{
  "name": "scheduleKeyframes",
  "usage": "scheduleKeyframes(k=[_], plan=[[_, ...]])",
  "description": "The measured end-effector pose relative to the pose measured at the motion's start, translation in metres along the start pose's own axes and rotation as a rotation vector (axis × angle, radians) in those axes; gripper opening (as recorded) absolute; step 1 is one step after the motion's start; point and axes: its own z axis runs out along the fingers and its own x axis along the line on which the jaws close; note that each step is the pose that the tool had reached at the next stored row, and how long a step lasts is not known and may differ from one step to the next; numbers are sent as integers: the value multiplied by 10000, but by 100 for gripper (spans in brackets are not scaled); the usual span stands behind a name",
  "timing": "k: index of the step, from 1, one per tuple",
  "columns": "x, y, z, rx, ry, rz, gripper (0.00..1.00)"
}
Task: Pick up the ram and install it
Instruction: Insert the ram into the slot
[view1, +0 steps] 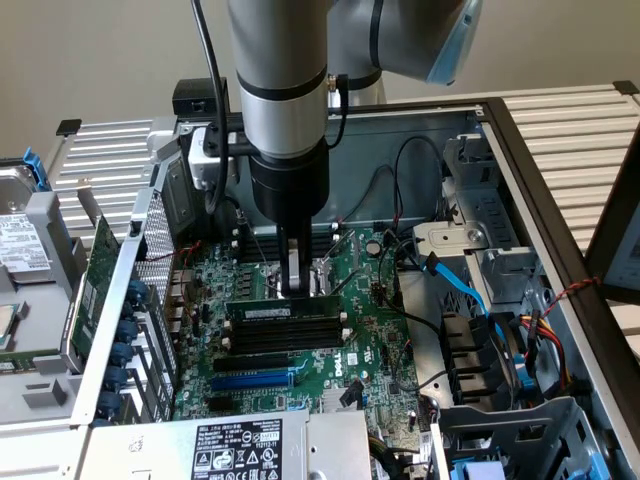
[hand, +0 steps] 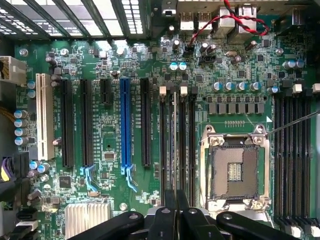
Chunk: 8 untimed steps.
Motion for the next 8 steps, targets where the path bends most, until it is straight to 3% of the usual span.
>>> scheduleKeyframes(k=[2,8], plan=[[-1,0,5,-1,61,-7,12],[0,1,27,-1,68,-36,12]])
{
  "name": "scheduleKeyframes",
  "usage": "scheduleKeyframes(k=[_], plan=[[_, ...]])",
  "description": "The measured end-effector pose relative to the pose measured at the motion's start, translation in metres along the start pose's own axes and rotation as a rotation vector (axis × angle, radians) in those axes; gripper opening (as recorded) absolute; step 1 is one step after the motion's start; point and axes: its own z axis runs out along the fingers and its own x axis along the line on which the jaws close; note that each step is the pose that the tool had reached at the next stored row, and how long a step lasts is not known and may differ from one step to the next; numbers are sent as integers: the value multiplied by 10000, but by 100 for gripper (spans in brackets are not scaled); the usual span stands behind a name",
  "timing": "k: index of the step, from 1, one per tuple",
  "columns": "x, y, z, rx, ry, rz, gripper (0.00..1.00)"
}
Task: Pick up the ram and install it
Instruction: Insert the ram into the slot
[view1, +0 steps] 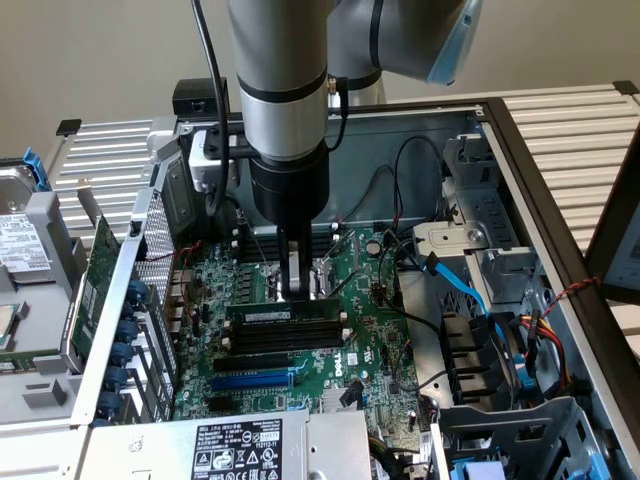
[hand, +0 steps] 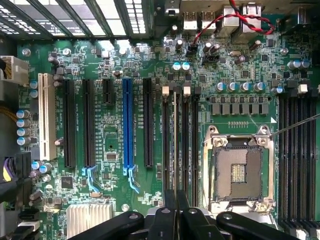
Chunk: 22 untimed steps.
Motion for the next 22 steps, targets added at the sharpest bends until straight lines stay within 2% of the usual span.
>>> scheduleKeyframes(k=[9,22], plan=[[1,1,31,-4,-2,-182,12],[29,-12,58,-5,-8,-180,12]])
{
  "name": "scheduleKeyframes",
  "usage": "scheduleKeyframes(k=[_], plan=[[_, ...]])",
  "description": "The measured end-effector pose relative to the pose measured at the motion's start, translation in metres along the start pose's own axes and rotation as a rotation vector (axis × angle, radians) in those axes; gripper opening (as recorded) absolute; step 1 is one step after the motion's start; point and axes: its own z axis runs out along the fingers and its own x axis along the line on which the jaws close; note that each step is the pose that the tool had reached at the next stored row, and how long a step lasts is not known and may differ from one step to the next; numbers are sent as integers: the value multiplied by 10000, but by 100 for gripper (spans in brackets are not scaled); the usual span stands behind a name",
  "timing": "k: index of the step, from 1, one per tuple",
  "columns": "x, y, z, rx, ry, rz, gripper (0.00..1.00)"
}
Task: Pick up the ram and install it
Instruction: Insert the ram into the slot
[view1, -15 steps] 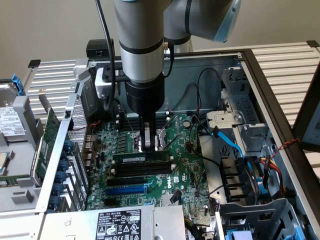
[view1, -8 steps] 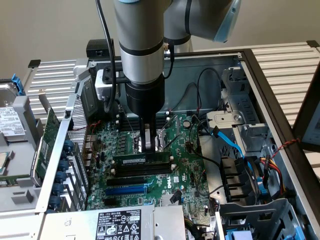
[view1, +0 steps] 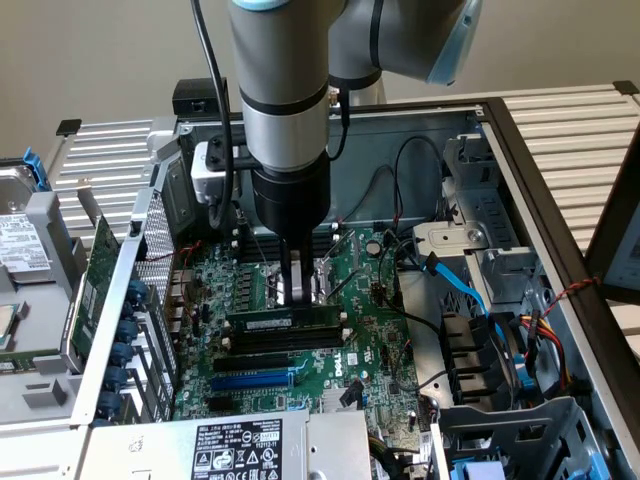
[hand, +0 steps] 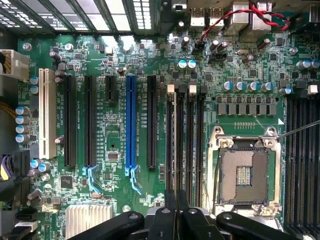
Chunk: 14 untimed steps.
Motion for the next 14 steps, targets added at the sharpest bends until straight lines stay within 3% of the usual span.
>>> scheduleKeyframes(k=[14], plan=[[18,-6,42,0,-1,1,12]])
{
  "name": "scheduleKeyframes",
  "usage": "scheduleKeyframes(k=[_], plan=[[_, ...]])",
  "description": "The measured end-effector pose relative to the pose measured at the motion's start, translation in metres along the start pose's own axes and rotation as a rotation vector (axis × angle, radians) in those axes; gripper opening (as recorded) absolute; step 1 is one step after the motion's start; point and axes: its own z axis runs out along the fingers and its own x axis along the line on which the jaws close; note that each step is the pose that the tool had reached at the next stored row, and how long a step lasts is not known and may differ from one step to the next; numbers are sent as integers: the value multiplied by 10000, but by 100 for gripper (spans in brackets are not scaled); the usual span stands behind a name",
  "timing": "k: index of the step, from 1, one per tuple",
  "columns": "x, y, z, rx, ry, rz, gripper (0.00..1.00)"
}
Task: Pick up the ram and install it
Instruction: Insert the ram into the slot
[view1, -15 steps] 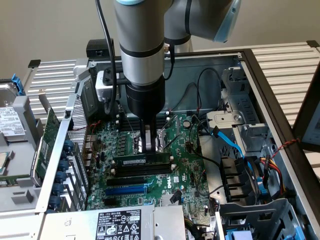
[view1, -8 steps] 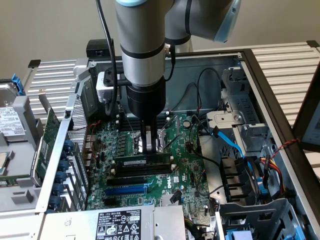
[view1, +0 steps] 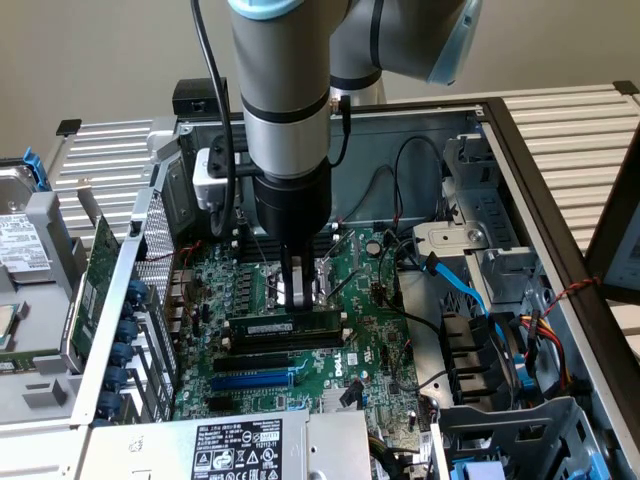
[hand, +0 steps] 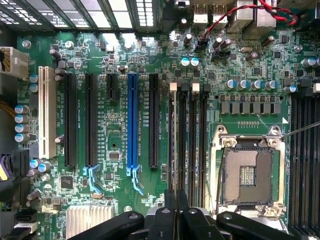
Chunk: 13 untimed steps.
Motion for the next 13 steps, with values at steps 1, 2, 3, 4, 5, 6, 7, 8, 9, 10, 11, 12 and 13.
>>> scheduleKeyframes(k=[1,2,3,4,5,6,7,8,9,10,11,12,13], plan=[[-4,0,4,0,-1,0,12],[-7,0,7,1,-2,1,12],[-6,1,10,0,-1,1,12],[-6,1,14,1,-2,1,12],[-7,1,18,1,-3,2,12],[-7,1,21,1,-2,1,12],[-7,1,21,-1,0,2,12],[-7,1,22,-1,1,1,12],[-7,1,22,0,0,1,12],[-7,1,24,1,-1,2,12],[-7,1,24,1,-2,2,12],[-7,1,25,1,-2,2,12],[-5,2,26,2,-4,2,12]])
